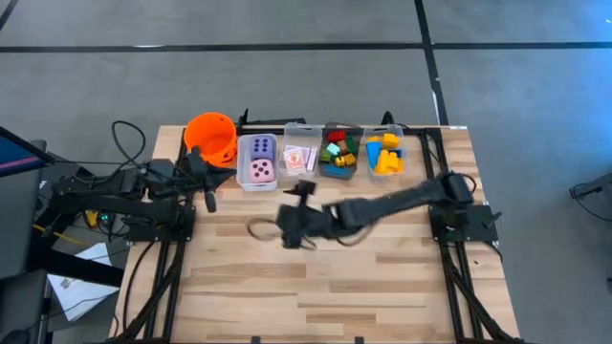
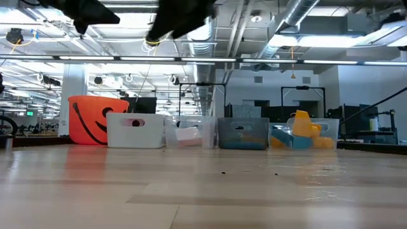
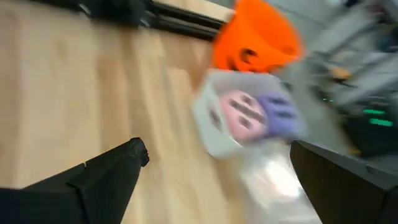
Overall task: Pick & Place Toys
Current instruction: Return to Home Position
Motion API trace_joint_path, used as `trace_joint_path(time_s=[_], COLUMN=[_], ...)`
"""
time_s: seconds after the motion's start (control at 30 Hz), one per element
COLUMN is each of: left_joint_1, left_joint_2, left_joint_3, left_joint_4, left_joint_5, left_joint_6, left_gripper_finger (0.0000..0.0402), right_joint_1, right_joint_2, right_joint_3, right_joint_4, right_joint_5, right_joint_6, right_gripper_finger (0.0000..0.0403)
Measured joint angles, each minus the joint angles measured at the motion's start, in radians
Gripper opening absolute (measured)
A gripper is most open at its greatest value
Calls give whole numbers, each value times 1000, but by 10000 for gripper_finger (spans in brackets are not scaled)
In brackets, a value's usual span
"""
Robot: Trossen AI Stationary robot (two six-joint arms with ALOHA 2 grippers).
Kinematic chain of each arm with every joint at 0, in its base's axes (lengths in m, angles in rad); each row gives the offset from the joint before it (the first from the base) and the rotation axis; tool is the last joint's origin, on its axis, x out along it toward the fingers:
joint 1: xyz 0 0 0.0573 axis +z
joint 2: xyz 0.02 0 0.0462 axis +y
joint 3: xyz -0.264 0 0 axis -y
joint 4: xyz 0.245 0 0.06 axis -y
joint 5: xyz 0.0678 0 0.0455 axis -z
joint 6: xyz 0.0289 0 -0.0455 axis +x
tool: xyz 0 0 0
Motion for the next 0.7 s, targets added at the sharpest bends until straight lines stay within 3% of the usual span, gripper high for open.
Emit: trace_joint_path(time_s=[0.13,0.23,0.33,0.43,0.57,0.7], left_joint_1=[-19,-42,-69,-99,-129,-156], left_joint_2=[-38,-59,-74,-80,-77,-76], left_joint_3=[0,0,0,0,0,0], left_joint_4=[-4,-3,-3,2,13,4], left_joint_5=[3,4,4,4,4,4], left_joint_6=[-25,-48,-74,-99,-158,-178], left_gripper_finger=[0,0,0,0,0,0], right_joint_1=[107,170,218,264,305,285], right_joint_2=[-94,-193,-316,-462,-651,-807], right_joint_3=[-41,-128,-256,-443,-749,-1085], right_joint_4=[-180,-324,-455,-450,-160,425], right_joint_5=[239,358,369,348,297,159], right_joint_6=[65,183,365,495,500,332], right_gripper_finger=[400,400,400,400,400,400])
